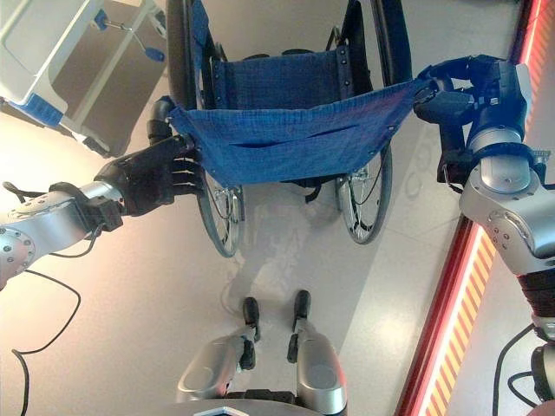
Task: Push the wheelchair next to the bed
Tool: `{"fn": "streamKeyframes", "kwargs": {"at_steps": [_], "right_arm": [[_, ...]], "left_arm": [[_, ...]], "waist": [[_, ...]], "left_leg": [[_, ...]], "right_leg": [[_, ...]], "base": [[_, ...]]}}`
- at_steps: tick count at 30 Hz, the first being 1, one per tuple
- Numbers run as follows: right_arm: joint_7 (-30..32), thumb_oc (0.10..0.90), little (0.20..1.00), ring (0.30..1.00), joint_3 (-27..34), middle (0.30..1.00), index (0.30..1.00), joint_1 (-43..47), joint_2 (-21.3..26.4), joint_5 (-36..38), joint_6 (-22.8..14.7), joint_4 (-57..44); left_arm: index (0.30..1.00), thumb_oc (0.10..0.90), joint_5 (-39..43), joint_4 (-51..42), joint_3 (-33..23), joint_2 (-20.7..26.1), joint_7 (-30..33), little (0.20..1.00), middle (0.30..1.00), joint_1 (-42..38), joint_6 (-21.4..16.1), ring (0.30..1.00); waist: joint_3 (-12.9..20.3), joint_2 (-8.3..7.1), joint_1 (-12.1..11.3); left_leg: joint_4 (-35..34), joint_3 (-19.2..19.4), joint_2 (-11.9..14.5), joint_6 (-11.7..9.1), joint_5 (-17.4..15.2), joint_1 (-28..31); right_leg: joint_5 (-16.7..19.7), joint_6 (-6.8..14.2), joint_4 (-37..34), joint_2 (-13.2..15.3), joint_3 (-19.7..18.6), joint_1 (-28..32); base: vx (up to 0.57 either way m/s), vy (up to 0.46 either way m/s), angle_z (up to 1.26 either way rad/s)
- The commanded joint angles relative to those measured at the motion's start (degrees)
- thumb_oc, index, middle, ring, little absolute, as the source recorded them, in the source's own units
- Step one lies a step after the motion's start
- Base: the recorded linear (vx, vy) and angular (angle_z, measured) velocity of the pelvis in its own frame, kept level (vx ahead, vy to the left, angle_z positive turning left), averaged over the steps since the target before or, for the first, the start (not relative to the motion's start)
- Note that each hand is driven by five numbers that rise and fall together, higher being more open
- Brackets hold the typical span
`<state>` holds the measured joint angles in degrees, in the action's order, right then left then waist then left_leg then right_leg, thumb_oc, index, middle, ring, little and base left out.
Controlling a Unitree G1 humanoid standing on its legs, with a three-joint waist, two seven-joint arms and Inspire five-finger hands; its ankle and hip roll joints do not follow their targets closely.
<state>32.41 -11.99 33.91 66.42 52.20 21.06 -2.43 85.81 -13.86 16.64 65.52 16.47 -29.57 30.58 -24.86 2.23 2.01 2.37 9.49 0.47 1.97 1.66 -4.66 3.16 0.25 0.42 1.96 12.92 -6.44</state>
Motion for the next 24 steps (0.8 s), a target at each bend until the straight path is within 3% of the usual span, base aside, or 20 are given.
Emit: {"fn": "streamKeyframes", "kwargs": {"at_steps": [1,3,4,6,8,9,11,12,14,15,17,19,20,21,24], "right_arm": [[-6.00,0.400,0.300,0.300,-1.53,0.300,0.300,2.91,-3.44,4.15,-3.30,-5.72],[-5.95,0.400,0.300,0.300,-2.12,0.300,0.300,3.74,-3.41,4.38,-2.15,-6.29],[-6.16,0.400,0.300,0.300,-2.72,0.300,0.300,4.31,-3.78,4.17,-1.04,-6.67],[-6.33,0.400,0.300,0.300,-3.66,0.300,0.300,4.88,-4.42,3.33,-0.19,-7.07],[-6.29,0.400,0.300,0.300,-4.90,0.300,0.300,5.10,-4.50,2.97,-0.27,-7.28],[-6.24,0.400,0.300,0.300,-5.00,0.300,0.300,5.12,-4.46,3.00,-0.35,-7.28],[-7.51,0.400,0.300,0.300,-5.25,0.300,0.300,3.95,-4.78,2.53,-1.35,-6.80],[-8.54,0.400,0.300,0.300,-4.87,0.300,0.300,2.98,-4.97,2.34,-1.23,-6.79],[-9.41,0.400,0.300,0.300,-4.36,0.300,0.300,1.92,-5.02,2.33,-0.89,-7.05],[-10.85,0.400,0.300,0.300,-4.07,0.300,0.300,1.49,-4.95,3.14,0.29,-6.87],[-10.65,0.400,0.300,0.300,-4.41,0.300,0.300,1.63,-5.32,3.65,0.77,-6.66],[-10.48,0.400,0.300,0.300,-3.21,0.300,0.300,-0.01,-5.59,4.32,1.62,-7.36],[-10.44,0.400,0.300,0.300,-3.07,0.300,0.300,-0.18,-5.60,4.40,1.68,-7.42],[-10.29,0.400,0.300,0.300,-2.10,0.300,0.300,-1.53,-5.84,4.60,2.04,-7.71],[-9.68,0.400,0.300,0.300,-0.94,0.300,0.300,-2.83,-6.38,4.61,2.46,-8.29]], "left_arm": [[0.300,0.400,2.71,0.43,-11.72,0.47,1.29,0.300,0.300,-2.52,-8.55,0.300],[0.300,0.400,3.34,0.39,-12.06,-0.08,1.78,0.300,0.300,-2.49,-7.99,0.300],[0.300,0.400,3.50,0.48,-12.58,-0.68,2.09,0.300,0.300,-2.14,-7.17,0.300],[0.300,0.400,3.87,0.38,-13.69,-1.20,2.78,0.300,0.300,-0.86,-6.62,0.300],[0.300,0.400,3.96,-0.13,-15.23,-2.22,3.55,0.300,0.300,1.60,-6.60,0.300],[0.300,0.400,3.95,-0.16,-15.39,-2.31,3.54,0.300,0.300,1.86,-6.65,0.300],[0.300,0.400,3.02,0.61,-16.28,-2.89,2.46,0.300,0.300,4.23,-7.65,0.300],[0.300,0.400,2.76,0.78,-17.09,-3.26,1.88,0.300,0.300,5.75,-7.70,0.300],[0.300,0.400,2.39,0.68,-18.12,-3.61,1.64,0.300,0.300,7.21,-7.51,0.300],[0.300,0.400,2.04,1.85,-19.63,-4.22,0.71,0.300,0.300,8.34,-6.11,0.300],[0.300,0.400,1.32,2.78,-19.49,-4.58,-0.32,0.300,0.300,8.17,-5.54,0.300],[0.300,0.400,0.98,3.64,-19.66,-4.79,-0.23,0.300,0.300,7.92,-3.60,0.300],[0.300,0.400,0.87,3.69,-19.62,-4.82,-0.21,0.300,0.300,7.89,-3.39,0.300],[0.300,0.400,0.21,4.32,-19.38,-4.98,-0.69,0.300,0.300,7.90,-1.95,0.300],[0.300,0.400,-0.40,4.67,-19.07,-4.99,-1.33,0.300,0.300,7.93,-0.81,0.300]], "waist": [[3.67,-4.48,-0.06],[3.20,-5.01,-0.44],[3.12,-5.01,-1.12],[3.47,-4.56,-2.29],[3.74,-3.10,-3.90],[3.73,-3.04,-4.02],[3.79,-0.88,-6.16],[3.80,-0.62,-7.09],[4.01,-0.45,-7.88],[5.41,-0.40,-8.06],[6.29,-0.24,-8.02],[8.14,-1.01,-8.40],[8.29,-1.11,-8.45],[9.19,-1.64,-8.48],[10.40,-2.30,-8.85]], "left_leg": [[19.12,-0.19,7.47,-5.82,1.65,-6.64],[26.76,-1.00,8.15,-6.17,3.49,-10.53],[27.83,-1.69,7.12,-5.67,3.93,-12.40],[23.97,-1.46,4.88,-4.97,5.20,-13.45],[16.07,-0.26,3.96,-6.30,10.18,-14.76],[15.40,-0.12,3.90,-6.42,10.60,-14.77],[5.53,-1.64,3.20,-8.45,17.55,-17.71],[0.85,-2.69,2.27,-8.80,19.38,-18.10],[-1.27,-4.24,1.76,-8.77,19.68,-18.12],[-0.79,-4.40,1.79,-7.64,16.34,-16.47],[1.02,-3.53,2.24,-7.19,15.18,-15.59],[6.73,-2.83,1.72,-5.59,11.14,-16.33],[7.22,-2.77,1.64,-5.47,10.74,-16.44],[10.13,-1.69,0.61,-3.92,6.44,-16.20],[12.37,-1.16,-1.23,-2.19,3.40,-15.28]], "right_leg": [[-2.51,0.52,5.63,-0.50,-1.40,0.51],[-3.16,-0.52,6.67,-1.38,-1.21,0.95],[-3.97,-0.89,7.60,-2.07,-1.81,1.64],[-5.28,-1.09,8.64,-3.15,-3.00,2.52],[-7.42,-1.47,8.81,-5.62,-4.15,4.87],[-7.56,-1.51,8.78,-5.74,-4.28,5.07],[-9.22,-2.12,8.20,-8.88,-6.12,7.85],[-9.95,-2.12,8.12,-9.45,-7.38,9.56],[-10.83,-2.00,8.68,-9.59,-8.24,10.59],[-12.10,-1.59,10.00,-8.99,-8.83,11.11],[-14.01,-1.61,11.74,-8.81,-8.73,11.46],[-17.21,-1.49,14.95,-7.67,-8.53,12.55],[-17.42,-1.48,15.16,-7.56,-8.49,12.60],[-18.54,-0.90,17.77,-6.46,-7.58,12.67],[-18.56,0.27,22.38,-5.23,-6.02,12.80]], "base": [[0.10,-0.227,-0.02],[0.14,-0.161,-0.07],[0.26,-0.039,-0.03],[0.35,0.095,-0.22],[0.38,0.124,-0.46],[0.37,0.116,-0.18],[0.60,0.186,-0.31],[0.63,0.198,-0.39],[0.59,0.220,-0.61],[0.58,0.253,-0.75],[0.62,0.275,-0.73],[0.58,0.260,-0.52],[0.56,0.266,-0.33],[0.46,0.217,-0.42],[0.56,0.271,-0.17]]}}
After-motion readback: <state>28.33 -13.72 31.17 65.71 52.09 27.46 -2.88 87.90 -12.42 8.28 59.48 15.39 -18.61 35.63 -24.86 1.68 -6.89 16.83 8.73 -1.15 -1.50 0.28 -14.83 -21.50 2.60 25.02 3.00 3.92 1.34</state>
